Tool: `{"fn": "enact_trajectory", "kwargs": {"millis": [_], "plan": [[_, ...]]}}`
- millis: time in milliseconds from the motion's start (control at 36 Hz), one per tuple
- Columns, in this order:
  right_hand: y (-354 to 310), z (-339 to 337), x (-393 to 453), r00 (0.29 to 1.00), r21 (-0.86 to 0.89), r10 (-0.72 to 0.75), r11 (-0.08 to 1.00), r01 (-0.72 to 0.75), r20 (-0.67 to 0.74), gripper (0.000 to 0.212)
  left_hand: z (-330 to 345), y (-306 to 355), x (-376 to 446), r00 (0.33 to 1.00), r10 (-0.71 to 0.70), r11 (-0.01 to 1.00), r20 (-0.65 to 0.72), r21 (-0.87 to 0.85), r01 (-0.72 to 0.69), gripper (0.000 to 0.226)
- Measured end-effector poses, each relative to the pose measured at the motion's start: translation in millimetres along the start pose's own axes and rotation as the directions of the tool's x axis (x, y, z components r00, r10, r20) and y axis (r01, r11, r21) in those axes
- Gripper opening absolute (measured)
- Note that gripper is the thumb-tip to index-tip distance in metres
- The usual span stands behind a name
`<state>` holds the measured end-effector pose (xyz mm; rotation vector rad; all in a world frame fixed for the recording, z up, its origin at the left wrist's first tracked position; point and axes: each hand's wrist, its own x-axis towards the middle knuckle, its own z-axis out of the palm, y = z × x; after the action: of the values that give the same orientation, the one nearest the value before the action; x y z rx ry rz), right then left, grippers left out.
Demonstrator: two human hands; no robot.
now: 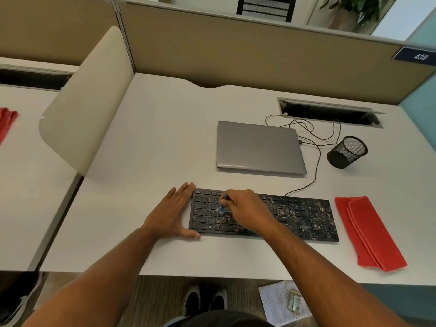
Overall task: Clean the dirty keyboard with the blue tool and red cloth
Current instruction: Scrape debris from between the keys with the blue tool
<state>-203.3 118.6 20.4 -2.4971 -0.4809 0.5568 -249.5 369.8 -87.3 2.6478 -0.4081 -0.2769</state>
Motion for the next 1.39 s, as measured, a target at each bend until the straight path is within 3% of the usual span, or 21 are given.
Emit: {"fn": "enact_trajectory", "kwargs": {"millis": [139,361,583,639,694,778,1028,1222,1278,1389], "plan": [[-2.4,-0.8,3.6,0.994,0.083,-0.027,0.996,0.036,-0.103,0.022,-0.2,0.1,0.3,1.0,-0.004,1.0,0.001,-0.003,0.004,0.147],[1.6,2.3,-1.0,0.997,-0.054,-0.081,0.995,0.081,0.006,0.022,-0.7,0.4,-0.4,1.0,-0.004,1.0,0.0,0.002,0.004,0.146],[15.6,-21.8,-1.1,0.995,-0.466,-0.097,0.881,0.082,-0.01,0.015,-0.7,1.0,-0.8,1.0,0.002,1.0,-0.001,-0.003,-0.002,0.147],[14.4,-26.5,-0.5,0.996,-0.381,-0.08,0.922,0.064,-0.027,0.015,-1.2,1.1,-0.5,1.0,0.003,1.0,0.0,-0.006,-0.003,0.147],[8.8,-25.6,-0.7,0.998,-0.163,-0.054,0.986,0.047,-0.039,0.018,-0.9,0.9,-0.2,1.0,-0.002,1.0,0.002,-0.006,0.002,0.147],[0.1,-16.9,0.0,0.997,0.017,-0.066,0.998,0.067,-0.038,0.02,-0.9,1.2,-0.3,1.0,-0.003,1.0,0.004,-0.008,0.003,0.147],[17.7,-21.5,-1.3,0.999,-0.237,0.035,0.971,-0.04,-0.024,0.018,-0.8,1.0,-0.7,1.0,0.001,1.0,-0.002,-0.008,-0.001,0.147],[18.3,-15.2,3.0,0.937,0.16,0.165,0.98,-0.12,-0.308,0.021,-0.9,1.6,-0.7,1.0,-0.004,1.0,-0.001,-0.01,0.004,0.148],[14.4,-5.0,-1.9,0.933,0.157,0.165,0.98,-0.12,-0.319,0.021,-1.1,1.4,-0.7,1.0,0.0,1.0,-0.006,-0.016,0.0,0.147],[16.5,14.1,-14.3,0.96,-0.013,0.085,0.996,-0.092,-0.265,0.027,-1.1,1.1,-0.3,1.0,0.001,1.0,-0.005,-0.007,-0.001,0.148]]}}
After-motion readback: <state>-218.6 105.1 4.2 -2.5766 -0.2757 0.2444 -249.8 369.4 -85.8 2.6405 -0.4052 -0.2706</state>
